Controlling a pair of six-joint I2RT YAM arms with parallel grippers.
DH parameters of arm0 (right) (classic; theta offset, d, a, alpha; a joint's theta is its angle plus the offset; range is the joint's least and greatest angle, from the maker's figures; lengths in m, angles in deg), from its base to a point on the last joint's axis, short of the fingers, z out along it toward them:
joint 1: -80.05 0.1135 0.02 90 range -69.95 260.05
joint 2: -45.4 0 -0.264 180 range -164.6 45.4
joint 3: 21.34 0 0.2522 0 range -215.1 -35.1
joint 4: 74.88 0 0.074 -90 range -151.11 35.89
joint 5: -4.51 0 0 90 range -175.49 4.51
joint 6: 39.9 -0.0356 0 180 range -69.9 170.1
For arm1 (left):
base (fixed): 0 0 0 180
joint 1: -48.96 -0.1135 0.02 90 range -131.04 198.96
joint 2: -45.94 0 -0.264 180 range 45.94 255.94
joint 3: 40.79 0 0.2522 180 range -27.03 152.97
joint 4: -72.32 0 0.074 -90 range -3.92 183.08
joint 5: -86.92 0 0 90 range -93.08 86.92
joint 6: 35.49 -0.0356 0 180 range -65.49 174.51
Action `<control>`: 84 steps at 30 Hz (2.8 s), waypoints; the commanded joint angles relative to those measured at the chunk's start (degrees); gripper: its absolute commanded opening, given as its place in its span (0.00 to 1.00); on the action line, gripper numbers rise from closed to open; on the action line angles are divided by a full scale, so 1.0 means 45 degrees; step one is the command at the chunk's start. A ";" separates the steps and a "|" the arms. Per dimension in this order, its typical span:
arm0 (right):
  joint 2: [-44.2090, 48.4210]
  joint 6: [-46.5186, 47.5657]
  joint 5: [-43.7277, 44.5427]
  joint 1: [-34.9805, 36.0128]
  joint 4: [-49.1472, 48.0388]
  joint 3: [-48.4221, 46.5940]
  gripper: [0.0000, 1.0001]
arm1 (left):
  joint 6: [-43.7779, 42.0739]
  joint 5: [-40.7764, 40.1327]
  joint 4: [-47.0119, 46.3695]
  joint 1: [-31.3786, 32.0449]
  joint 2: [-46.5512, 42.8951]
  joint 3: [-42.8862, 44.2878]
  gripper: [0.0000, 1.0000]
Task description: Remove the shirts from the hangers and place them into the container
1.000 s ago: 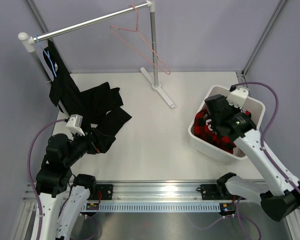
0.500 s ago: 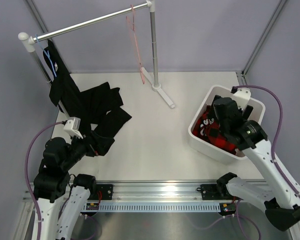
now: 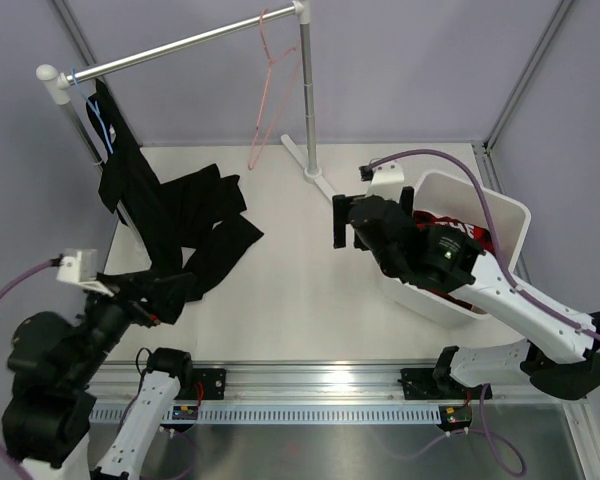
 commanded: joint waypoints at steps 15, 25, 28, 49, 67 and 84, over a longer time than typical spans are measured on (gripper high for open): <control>0.1085 -0.0330 0.0522 0.1561 -0.0084 0.0667 0.99 | -0.1899 -0.7171 0.0995 0.0014 0.4816 0.6897 0.95; 0.2336 -0.0174 0.0483 0.1561 -0.0475 0.1507 0.99 | -0.2446 -0.8167 -0.0976 0.0014 0.5618 0.4402 0.95; 0.2395 -0.0135 0.0483 0.1581 -0.0611 0.1605 1.00 | -0.2505 -0.8441 -0.1388 0.0014 0.5793 0.3677 0.91; 0.2298 0.0022 0.0210 0.1561 -0.0925 0.2055 0.99 | -0.3169 -1.0903 -0.4045 0.0014 0.6437 0.0667 0.52; 0.2415 -0.0057 -0.0024 0.1561 -0.1080 0.2113 0.99 | -0.3618 -0.9501 -0.5276 0.0014 0.5854 0.1018 0.00; 0.2376 -0.0155 0.0054 0.1561 -0.0651 0.1859 1.00 | -0.3774 -0.6980 -0.6369 0.0014 0.3841 0.0863 0.00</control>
